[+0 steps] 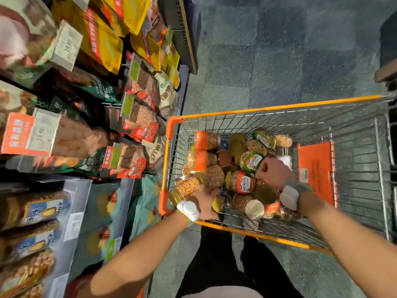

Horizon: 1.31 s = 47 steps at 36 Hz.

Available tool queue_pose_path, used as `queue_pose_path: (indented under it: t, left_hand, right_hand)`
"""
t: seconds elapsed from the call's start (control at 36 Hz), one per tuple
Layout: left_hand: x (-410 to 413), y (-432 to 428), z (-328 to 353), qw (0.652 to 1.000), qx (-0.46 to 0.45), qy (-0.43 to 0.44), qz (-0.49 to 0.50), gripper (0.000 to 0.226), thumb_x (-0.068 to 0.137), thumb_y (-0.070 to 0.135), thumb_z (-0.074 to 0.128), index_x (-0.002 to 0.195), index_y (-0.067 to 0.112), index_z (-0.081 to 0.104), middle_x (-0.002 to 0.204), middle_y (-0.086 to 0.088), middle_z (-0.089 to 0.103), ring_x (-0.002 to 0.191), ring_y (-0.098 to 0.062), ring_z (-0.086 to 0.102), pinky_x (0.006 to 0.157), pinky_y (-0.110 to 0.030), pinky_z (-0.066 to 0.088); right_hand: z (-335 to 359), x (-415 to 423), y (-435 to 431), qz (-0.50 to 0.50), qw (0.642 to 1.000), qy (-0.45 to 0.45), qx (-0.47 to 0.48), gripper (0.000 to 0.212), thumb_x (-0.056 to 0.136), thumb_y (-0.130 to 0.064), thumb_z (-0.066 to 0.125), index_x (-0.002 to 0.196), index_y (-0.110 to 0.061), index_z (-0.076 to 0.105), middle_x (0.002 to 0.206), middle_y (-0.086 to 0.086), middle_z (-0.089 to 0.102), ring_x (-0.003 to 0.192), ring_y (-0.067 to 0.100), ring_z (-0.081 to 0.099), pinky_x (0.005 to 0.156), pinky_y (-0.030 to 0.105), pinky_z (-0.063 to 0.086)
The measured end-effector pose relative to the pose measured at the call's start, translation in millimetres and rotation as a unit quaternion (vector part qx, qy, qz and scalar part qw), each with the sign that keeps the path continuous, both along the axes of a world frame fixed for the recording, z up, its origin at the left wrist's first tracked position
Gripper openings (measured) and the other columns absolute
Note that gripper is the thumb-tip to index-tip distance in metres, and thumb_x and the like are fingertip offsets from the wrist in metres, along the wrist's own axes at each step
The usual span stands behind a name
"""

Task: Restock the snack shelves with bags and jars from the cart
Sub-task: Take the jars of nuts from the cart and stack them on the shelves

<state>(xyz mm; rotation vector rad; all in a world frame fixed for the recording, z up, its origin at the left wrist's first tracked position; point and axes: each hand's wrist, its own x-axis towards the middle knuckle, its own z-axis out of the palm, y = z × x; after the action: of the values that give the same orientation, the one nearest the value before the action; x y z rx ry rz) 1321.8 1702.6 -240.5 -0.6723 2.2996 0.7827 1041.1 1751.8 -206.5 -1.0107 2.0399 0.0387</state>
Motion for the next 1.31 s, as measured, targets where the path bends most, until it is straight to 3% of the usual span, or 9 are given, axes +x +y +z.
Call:
queue_pose_path:
  t: [0.22,0.31,0.42,0.56,0.72,0.81,1.0,1.19,1.31]
  left_hand:
    - [-23,1,7,0.997,-0.02,-0.069,-0.04,0.081,0.073,0.049,0.072,0.139,0.018,0.038,0.135,-0.009,0.055,0.133,-0.037,0.039,0.106,-0.043,0.043]
    - [-33,-10,22,0.995,-0.007,-0.042,0.086,0.08,0.067,0.06,0.072,0.133,0.023,0.047,0.124,-0.002,0.061,0.121,-0.029,0.052,0.1,-0.039,0.049]
    - [-35,-35,37,0.936,0.158,0.036,0.312,0.064,0.075,0.033,0.085,0.132,0.021,0.057,0.119,-0.002,0.065,0.109,-0.022,0.062,0.092,-0.037,0.056]
    - [-45,-63,43,0.878,0.273,0.063,0.389,0.064,0.084,0.023,0.079,0.139,0.021,0.046,0.116,0.0,0.06,0.089,-0.007,0.059,0.064,-0.012,0.05]
    - [-50,-72,40,0.827,0.314,0.065,0.463,0.087,0.07,0.053,0.084,0.14,0.022,0.043,0.117,-0.002,0.063,0.1,-0.02,0.067,0.093,-0.039,0.056]
    - [-49,-73,32,0.796,0.313,0.075,0.512,0.1,0.049,0.073,0.085,0.132,0.025,0.057,0.12,-0.005,0.069,0.103,-0.023,0.07,0.097,-0.045,0.056]
    - [-44,-71,29,0.698,0.369,0.11,0.604,0.085,0.042,0.07,0.09,0.111,0.029,0.064,0.114,-0.013,0.072,0.107,-0.034,0.069,0.102,-0.053,0.051]
    - [-34,-70,20,0.638,0.404,0.101,0.648,0.097,0.051,0.065,0.093,0.128,0.02,0.054,0.121,-0.017,0.07,0.113,-0.037,0.067,0.104,-0.057,0.049]
    - [-30,-75,40,0.624,0.453,0.131,0.623,0.047,0.073,0.027,0.084,0.113,0.013,0.063,0.117,-0.022,0.068,0.112,-0.04,0.064,0.106,-0.059,0.045]
  right_hand:
    - [-9,-2,-4,-0.008,1.0,0.029,-0.008,0.028,0.086,-0.025,0.064,0.11,-0.019,0.052,0.121,0.009,0.051,0.114,0.029,0.049,0.09,0.04,0.046]
    - [-15,-8,-5,0.024,0.998,0.062,0.013,0.047,0.085,-0.03,0.063,0.125,-0.016,0.046,0.134,0.016,0.041,0.129,0.037,0.033,0.105,0.047,0.037]
    - [-19,-9,-12,0.046,0.997,0.03,0.052,0.062,0.092,-0.042,0.057,0.144,-0.015,0.037,0.149,0.019,0.033,0.141,0.039,0.026,0.111,0.051,0.034]
    - [-41,-18,-24,0.0,0.997,-0.015,0.075,0.084,0.087,-0.06,0.059,0.149,-0.01,0.031,0.146,0.018,0.046,0.127,0.038,0.05,0.1,0.048,0.049]
    - [-41,-11,-46,-0.005,0.993,-0.009,0.114,0.091,0.085,-0.064,0.062,0.144,-0.001,0.034,0.132,0.02,0.055,0.112,0.037,0.058,0.088,0.041,0.053]
    - [-47,-12,-49,-0.012,0.996,-0.029,0.086,0.097,0.076,-0.064,0.068,0.151,-0.019,0.026,0.13,0.015,0.059,0.107,0.037,0.061,0.089,0.039,0.054]
    - [-47,3,-53,-0.032,0.991,-0.039,0.127,0.127,0.077,-0.053,0.08,0.158,-0.019,-0.011,0.159,0.018,0.03,0.138,0.039,0.041,0.106,0.041,0.041]
    - [-60,4,-51,-0.065,0.986,-0.093,0.125,0.141,0.044,-0.06,0.094,0.155,-0.012,0.022,0.149,0.013,0.045,0.131,0.035,0.048,0.106,0.042,0.046]
    - [-48,9,-43,-0.18,0.954,-0.22,0.098,0.105,0.036,-0.037,0.102,0.127,-0.015,0.056,0.131,0.008,0.061,0.108,0.031,0.065,0.086,0.048,0.059]
